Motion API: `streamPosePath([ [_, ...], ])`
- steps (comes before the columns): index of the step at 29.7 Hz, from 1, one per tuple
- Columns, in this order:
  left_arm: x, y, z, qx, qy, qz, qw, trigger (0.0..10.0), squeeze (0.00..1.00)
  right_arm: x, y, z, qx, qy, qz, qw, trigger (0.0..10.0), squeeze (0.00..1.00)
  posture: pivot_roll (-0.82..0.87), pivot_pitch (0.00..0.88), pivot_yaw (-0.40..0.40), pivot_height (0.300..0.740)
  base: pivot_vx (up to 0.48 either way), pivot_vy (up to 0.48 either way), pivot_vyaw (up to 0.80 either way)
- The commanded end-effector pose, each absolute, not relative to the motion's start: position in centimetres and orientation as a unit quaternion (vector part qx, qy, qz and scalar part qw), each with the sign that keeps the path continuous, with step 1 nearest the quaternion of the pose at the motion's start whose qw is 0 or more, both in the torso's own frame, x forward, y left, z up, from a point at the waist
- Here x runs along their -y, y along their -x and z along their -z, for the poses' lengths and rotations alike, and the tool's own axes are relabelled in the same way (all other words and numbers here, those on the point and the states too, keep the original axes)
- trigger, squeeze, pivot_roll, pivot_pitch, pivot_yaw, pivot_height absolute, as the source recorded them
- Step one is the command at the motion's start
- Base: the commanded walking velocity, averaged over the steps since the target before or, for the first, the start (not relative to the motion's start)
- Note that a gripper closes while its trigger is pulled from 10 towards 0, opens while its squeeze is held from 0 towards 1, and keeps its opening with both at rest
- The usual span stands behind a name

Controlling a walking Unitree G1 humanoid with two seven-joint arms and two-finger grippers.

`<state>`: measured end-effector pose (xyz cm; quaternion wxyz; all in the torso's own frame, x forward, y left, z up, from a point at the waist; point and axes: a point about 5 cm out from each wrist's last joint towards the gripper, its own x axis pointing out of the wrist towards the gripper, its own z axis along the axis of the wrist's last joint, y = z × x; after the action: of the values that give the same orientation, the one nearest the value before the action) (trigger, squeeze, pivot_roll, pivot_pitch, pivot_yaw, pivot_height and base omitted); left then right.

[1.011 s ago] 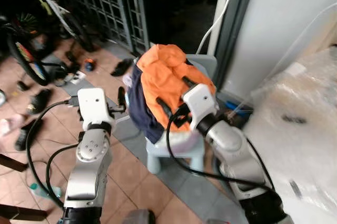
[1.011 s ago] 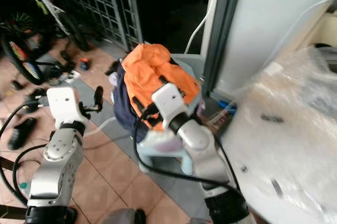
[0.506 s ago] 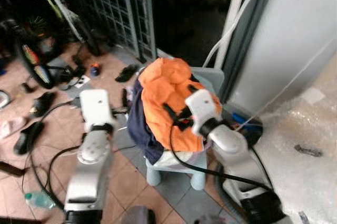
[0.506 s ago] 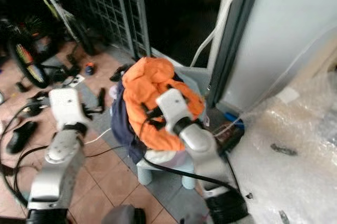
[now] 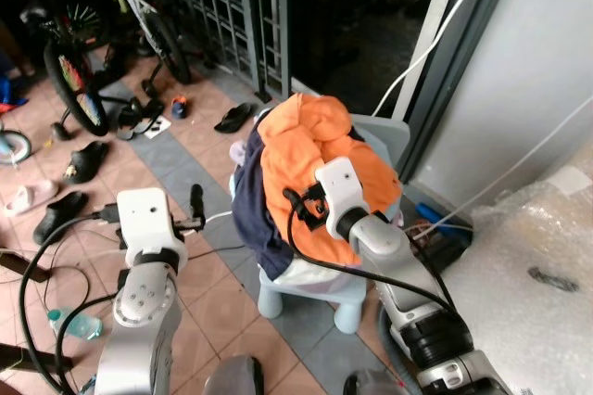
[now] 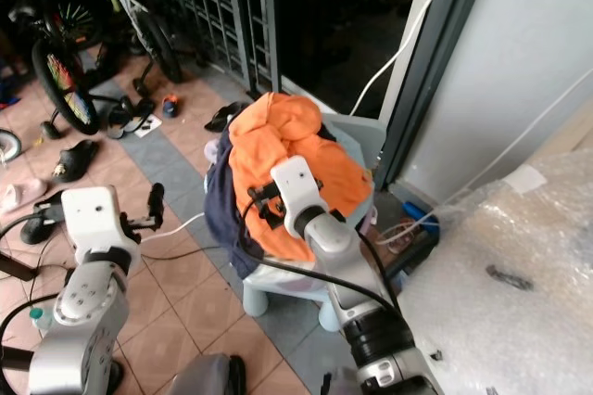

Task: Clothes washing

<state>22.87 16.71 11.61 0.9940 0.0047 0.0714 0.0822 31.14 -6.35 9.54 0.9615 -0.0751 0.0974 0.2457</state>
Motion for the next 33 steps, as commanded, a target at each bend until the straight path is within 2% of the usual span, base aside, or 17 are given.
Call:
streamPosePath([
  [1, -16.7, -22.5, -11.8, -0.074, -0.011, -0.085, 0.994, 10.0, 0.00, 6.9, -31.4, -8.5, -0.134, 0.055, -0.223, 0.964, 0.0, 0.00, 0.15, 0.155, 0.025, 0.740, 0.000, 0.000, 0.00],
  [5, -16.4, -22.4, -12.0, -0.076, -0.007, -0.086, 0.993, 10.0, 0.00, 7.1, -31.7, -7.7, -0.166, 0.034, -0.205, 0.964, 0.0, 0.00, 0.15, 0.163, 0.022, 0.740, 0.000, 0.000, 0.00],
  [17, -16.0, -22.5, -12.0, -0.080, -0.001, -0.087, 0.993, 10.0, 0.00, 7.4, -31.6, -7.1, -0.179, 0.020, -0.203, 0.963, 0.0, 0.00, 0.13, 0.155, 0.009, 0.740, 0.000, 0.000, 0.00],
  [20, -15.8, -22.8, -11.8, -0.079, 0.002, -0.089, 0.993, 10.0, 0.00, 7.1, -31.7, -6.8, -0.189, 0.014, -0.210, 0.959, 0.0, 0.00, 0.12, 0.115, -0.013, 0.740, 0.000, 0.000, 0.00],
  [26, -15.8, -23.2, -11.7, -0.076, 0.006, -0.093, 0.993, 10.0, 0.00, 6.8, -32.1, -7.3, -0.180, 0.016, -0.215, 0.960, 0.0, 0.00, 0.11, 0.095, -0.025, 0.740, 0.000, 0.000, 0.00],
  [33, -15.6, -23.8, -11.2, -0.073, 0.012, -0.097, 0.993, 10.0, 0.00, 7.1, -33.4, -11.6, -0.063, -0.035, -0.198, 0.978, 0.0, 0.00, 0.08, 0.019, -0.025, 0.740, 0.000, 0.000, 0.00],
])
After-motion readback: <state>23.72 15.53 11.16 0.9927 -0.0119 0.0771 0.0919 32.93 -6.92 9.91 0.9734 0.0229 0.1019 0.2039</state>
